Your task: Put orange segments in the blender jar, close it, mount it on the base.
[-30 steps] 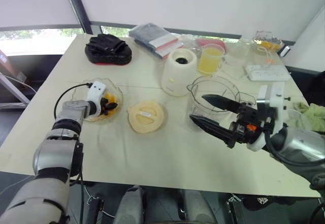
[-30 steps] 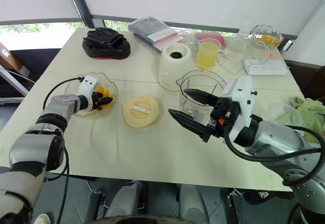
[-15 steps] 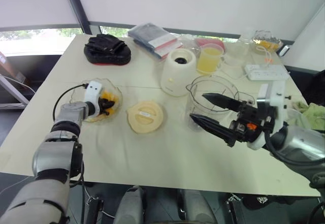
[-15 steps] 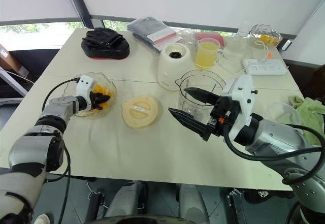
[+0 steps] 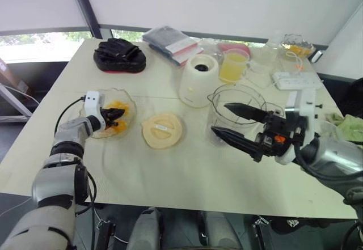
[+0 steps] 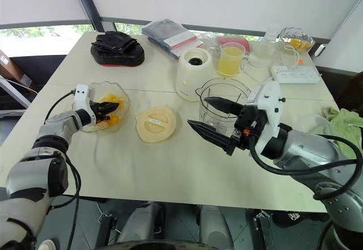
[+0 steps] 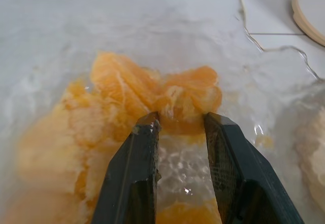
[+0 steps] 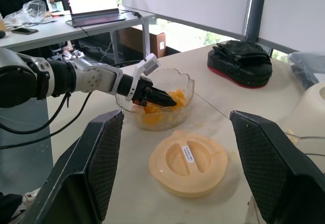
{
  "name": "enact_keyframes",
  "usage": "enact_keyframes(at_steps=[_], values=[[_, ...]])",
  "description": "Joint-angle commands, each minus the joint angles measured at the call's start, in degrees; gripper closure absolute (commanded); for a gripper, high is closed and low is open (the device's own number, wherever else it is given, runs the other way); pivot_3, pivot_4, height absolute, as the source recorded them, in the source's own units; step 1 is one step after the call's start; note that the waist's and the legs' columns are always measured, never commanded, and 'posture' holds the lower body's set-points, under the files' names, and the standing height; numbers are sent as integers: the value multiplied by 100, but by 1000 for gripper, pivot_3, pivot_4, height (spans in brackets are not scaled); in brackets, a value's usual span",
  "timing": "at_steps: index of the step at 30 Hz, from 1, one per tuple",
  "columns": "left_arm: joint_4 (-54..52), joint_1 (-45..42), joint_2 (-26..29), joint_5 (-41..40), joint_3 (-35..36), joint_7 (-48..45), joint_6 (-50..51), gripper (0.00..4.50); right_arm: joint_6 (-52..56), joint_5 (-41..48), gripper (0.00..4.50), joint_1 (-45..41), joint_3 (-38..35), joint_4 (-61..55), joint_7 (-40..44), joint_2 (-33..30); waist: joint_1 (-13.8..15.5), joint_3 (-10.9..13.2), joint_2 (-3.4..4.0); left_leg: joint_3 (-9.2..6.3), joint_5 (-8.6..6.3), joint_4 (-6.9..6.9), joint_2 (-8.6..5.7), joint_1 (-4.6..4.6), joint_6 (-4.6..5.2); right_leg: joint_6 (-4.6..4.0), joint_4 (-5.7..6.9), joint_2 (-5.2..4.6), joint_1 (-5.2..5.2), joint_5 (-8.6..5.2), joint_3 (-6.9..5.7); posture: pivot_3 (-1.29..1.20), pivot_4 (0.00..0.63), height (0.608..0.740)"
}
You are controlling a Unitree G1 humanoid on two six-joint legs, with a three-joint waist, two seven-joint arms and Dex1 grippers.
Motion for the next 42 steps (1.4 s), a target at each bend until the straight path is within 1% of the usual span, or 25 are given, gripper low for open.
enact_keyframes(at_steps=[1, 7, 14, 19, 22, 23, 29, 34, 39, 42], values=[[-93, 22, 76, 183, -190, -16, -89, 3102, -65, -7, 978, -78, -77, -76, 41, -62, 7, 0, 0, 0, 0, 0, 0, 0, 0, 0, 1, 0, 0, 0, 0, 0, 150, 740], [55, -206, 58, 771, -742, 138, -393, 3102, -74, -49, 978, -43, -73, -120, -17, -25, 13, -1, -1, 2, 0, 0, -1, 0, 0, -1, 1, 1, 1, 1, 0, 0, 150, 740], [270, -516, -12, 943, -907, 173, -504, 3102, -101, -102, 978, 30, -61, -204, -110, 20, 13, -1, -1, 3, 0, 0, -1, -2, 0, -1, 0, 1, 1, 1, -1, 0, 150, 740], [408, -621, -25, 1070, -955, 379, -618, 3102, -125, -130, 978, 78, -70, -253, -169, 45, 15, -1, -2, 2, 0, 0, -2, -3, 0, -1, -1, 1, 1, 0, -1, 0, 150, 740], [452, -627, -31, 1093, -943, 388, -638, 3948, -133, -137, 978, 93, -82, -259, -171, 42, 14, -1, -2, 2, 0, 0, -2, -3, 0, -1, -1, 1, 1, 1, -1, 0, 150, 740], [459, -625, -30, 1094, -938, 380, -640, 4443, -136, -140, 978, 95, -83, -260, -172, 42, 14, -1, -2, 2, 0, 0, -2, -3, 0, -1, -1, 1, 1, 1, -1, 0, 150, 740], [430, -624, -2, 1018, -880, 115, -542, 4443, -143, -180, 978, 70, -70, -212, -120, 37, 14, 0, -2, 3, 0, 0, -2, -3, 0, -1, -1, 1, 1, 0, -1, 0, 150, 740], [383, -707, 68, 675, -546, -156, -299, 4443, -147, -226, 978, 48, -40, -172, -64, 57, 13, 0, -2, 3, 0, 0, -2, -3, 0, -1, -1, 1, 1, 0, -1, 0, 150, 740], [316, -936, 213, -130, 216, -480, 530, 4443, -137, -249, 978, -12, 8, -141, -25, 70, 10, 1, -5, 2, 0, 2, -2, -5, 0, -1, -1, 3, 1, 0, -4, 0, 150, 740], [236, -947, 309, -416, 465, -667, 944, 4443, -133, -273, 978, -62, 35, -94, 22, 69, 2, 1, -5, 1, 0, 2, -2, -4, 0, -1, -1, 2, 1, 0, -4, 0, 150, 740]])
